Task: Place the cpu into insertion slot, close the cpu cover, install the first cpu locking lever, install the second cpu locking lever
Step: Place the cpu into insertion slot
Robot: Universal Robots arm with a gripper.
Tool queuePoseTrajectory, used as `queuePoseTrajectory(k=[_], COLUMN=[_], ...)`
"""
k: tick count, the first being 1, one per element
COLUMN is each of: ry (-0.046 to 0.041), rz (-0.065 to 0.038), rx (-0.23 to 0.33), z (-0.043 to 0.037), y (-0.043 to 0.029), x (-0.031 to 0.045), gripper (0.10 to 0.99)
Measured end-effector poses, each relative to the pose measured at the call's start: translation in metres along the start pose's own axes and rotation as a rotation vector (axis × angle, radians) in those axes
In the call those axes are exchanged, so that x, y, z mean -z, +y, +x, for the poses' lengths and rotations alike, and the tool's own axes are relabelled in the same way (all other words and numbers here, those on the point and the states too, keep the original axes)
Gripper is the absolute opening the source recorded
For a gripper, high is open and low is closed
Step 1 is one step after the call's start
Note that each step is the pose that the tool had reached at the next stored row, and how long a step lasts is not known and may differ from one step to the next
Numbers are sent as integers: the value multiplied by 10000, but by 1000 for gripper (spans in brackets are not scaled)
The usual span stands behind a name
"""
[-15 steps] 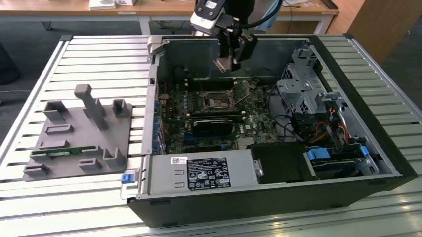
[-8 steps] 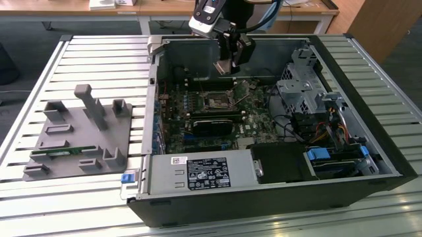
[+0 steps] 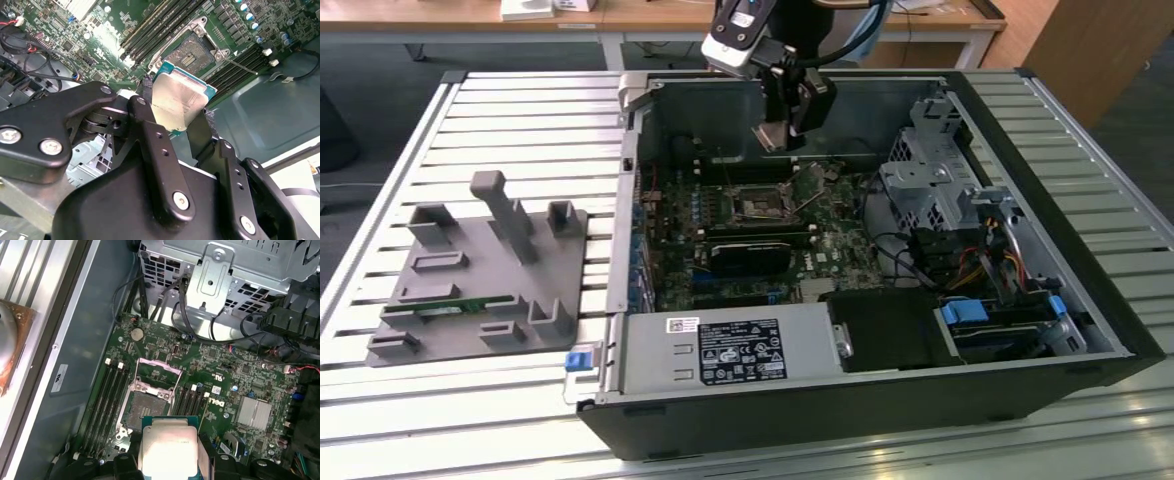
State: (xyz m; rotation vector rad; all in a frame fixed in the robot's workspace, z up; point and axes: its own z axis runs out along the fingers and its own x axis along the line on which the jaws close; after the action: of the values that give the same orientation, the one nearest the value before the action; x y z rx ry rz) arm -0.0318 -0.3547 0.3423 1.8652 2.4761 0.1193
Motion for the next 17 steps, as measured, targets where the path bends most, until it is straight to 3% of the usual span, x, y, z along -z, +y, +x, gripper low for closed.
queuePoseTrajectory(k=[9, 17], ry=[-9, -48], rz=[-2, -8], rx=[-110, -553], z=[0, 0], y=[-2, -5], x=[-13, -32], gripper=[525, 525])
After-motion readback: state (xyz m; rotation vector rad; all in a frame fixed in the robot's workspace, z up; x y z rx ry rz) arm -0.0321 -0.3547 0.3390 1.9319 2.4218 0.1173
